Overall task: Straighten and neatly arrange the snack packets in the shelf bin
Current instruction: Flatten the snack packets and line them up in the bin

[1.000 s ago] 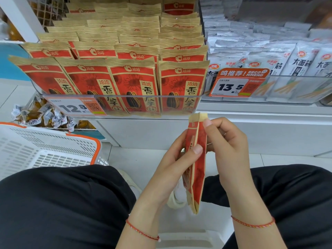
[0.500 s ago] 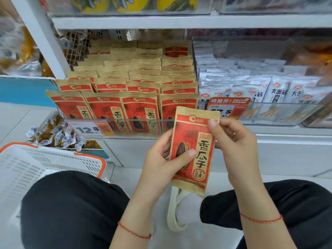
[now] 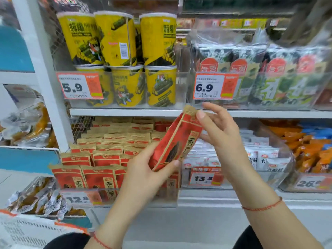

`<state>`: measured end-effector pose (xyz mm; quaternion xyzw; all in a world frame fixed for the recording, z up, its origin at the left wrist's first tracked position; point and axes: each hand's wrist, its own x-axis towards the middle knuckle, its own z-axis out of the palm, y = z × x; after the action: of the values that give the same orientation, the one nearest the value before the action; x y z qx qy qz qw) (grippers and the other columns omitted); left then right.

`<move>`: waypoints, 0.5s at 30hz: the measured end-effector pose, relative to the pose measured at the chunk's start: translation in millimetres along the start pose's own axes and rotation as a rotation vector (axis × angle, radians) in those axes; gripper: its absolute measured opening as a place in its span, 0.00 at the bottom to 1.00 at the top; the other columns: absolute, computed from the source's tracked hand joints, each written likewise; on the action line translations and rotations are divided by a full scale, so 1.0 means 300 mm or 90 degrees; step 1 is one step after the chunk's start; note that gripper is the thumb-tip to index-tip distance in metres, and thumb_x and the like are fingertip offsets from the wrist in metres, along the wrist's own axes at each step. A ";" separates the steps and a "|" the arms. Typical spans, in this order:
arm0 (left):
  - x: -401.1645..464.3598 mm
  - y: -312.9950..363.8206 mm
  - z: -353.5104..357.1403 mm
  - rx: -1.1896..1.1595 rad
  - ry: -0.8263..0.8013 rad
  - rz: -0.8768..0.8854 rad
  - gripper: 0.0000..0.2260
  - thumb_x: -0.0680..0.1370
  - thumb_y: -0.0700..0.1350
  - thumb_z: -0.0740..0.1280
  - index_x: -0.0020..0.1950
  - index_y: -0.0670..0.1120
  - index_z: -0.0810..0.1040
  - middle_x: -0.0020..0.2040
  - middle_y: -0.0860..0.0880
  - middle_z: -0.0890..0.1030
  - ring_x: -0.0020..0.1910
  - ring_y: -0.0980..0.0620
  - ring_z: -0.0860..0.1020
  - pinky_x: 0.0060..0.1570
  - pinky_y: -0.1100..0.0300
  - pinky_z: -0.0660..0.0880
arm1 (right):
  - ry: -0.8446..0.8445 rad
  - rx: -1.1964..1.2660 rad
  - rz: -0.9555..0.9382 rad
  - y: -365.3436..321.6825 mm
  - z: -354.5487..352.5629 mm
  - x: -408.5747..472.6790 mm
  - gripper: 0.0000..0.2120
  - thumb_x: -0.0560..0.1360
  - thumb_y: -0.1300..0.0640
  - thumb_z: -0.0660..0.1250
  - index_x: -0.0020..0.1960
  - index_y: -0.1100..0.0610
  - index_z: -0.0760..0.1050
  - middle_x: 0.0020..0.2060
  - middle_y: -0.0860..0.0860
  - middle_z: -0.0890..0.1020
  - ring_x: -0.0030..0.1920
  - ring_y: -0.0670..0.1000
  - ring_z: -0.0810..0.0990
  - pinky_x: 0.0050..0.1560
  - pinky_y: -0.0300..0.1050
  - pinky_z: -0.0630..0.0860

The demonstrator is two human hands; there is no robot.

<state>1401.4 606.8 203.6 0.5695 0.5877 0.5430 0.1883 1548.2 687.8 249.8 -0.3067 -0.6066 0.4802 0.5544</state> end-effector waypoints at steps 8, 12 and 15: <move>0.263 0.029 -0.103 0.235 0.074 0.181 0.19 0.70 0.55 0.74 0.58 0.67 0.73 0.46 0.65 0.80 0.45 0.62 0.79 0.43 0.64 0.74 | -0.005 -0.183 -0.130 -0.058 0.045 0.223 0.20 0.64 0.30 0.64 0.41 0.45 0.78 0.46 0.48 0.82 0.49 0.45 0.80 0.54 0.47 0.76; 0.318 -0.016 -0.112 0.269 0.092 0.215 0.18 0.70 0.54 0.75 0.58 0.64 0.75 0.47 0.66 0.78 0.46 0.65 0.76 0.45 0.70 0.71 | -0.027 -0.175 -0.144 -0.015 0.069 0.262 0.14 0.68 0.35 0.65 0.37 0.44 0.78 0.42 0.50 0.80 0.46 0.46 0.79 0.51 0.48 0.75; 0.316 -0.055 -0.115 0.246 0.100 0.203 0.21 0.69 0.48 0.78 0.55 0.65 0.74 0.45 0.68 0.78 0.45 0.73 0.75 0.44 0.78 0.67 | -0.049 -0.156 -0.139 0.032 0.070 0.250 0.11 0.71 0.39 0.66 0.39 0.46 0.78 0.42 0.50 0.80 0.44 0.46 0.78 0.48 0.42 0.69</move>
<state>1338.2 679.0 238.8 0.6364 0.5959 0.4863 -0.0585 1511.6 753.8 270.8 -0.2854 -0.7109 0.3510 0.5385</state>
